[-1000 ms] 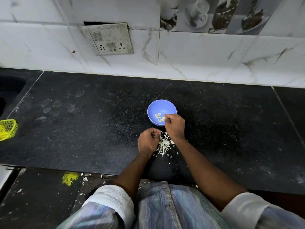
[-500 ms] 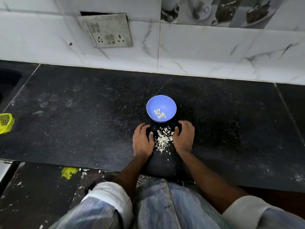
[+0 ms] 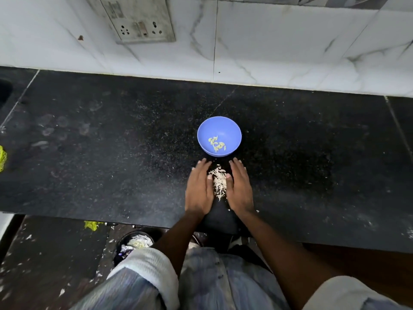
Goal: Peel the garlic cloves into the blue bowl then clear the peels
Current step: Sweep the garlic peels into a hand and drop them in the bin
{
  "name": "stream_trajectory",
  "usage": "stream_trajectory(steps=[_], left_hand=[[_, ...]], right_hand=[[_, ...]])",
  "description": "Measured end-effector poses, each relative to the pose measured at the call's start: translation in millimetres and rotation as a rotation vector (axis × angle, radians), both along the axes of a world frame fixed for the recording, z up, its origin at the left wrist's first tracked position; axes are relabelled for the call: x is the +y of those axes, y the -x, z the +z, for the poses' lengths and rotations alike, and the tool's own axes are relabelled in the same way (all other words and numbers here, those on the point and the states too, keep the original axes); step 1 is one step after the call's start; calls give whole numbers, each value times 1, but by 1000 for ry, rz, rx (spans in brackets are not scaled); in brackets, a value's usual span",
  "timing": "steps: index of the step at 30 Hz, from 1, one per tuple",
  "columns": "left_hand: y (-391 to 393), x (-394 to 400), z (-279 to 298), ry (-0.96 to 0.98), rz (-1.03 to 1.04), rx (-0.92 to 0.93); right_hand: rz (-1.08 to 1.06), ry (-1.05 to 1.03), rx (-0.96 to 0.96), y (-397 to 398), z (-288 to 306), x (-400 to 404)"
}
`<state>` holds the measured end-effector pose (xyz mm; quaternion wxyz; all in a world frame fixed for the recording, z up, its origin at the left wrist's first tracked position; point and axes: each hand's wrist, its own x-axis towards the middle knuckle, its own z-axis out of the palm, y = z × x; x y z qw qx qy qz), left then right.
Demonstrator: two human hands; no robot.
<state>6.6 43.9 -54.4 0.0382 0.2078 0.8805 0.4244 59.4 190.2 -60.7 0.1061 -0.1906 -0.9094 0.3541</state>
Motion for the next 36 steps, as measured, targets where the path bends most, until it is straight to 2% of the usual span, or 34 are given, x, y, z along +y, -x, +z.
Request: stream_trajectory(steps=[2,5,9,13,16,18,21,24,28,33,35,36], left_hand=[[19,-7,-2,83,83,12],[41,-2,-4,183,-78,30],[39,-7,-5,166,-368,135],[15,-31,-8,75,-429,111],[-6,-39,-4,-41,-368,50],[-7,-32,0,-56,-272,47],[12,-8,2,14,-152,44],[27,9,3,45,-173,-27],[0,-2,2,-32,-297,23],[-41,-16,12,-131,-117,-38],[-40,-8,15,-122,13,-21],[-38,-2,14,-121,89,-29]], right_hand=[[8,-79,-58,12,3,6],[109,-113,-116,33,4,5],[257,-65,-48,25,1,4],[355,-34,30,-7,4,3],[340,9,86,-32,9,-4],[214,-22,102,-33,14,-3],[73,-98,-23,-5,18,10],[193,-104,-145,19,16,14],[384,-67,-39,-6,11,6],[356,39,91,-38,21,13],[253,-31,51,-17,27,25],[220,-64,-31,-2,26,33]])
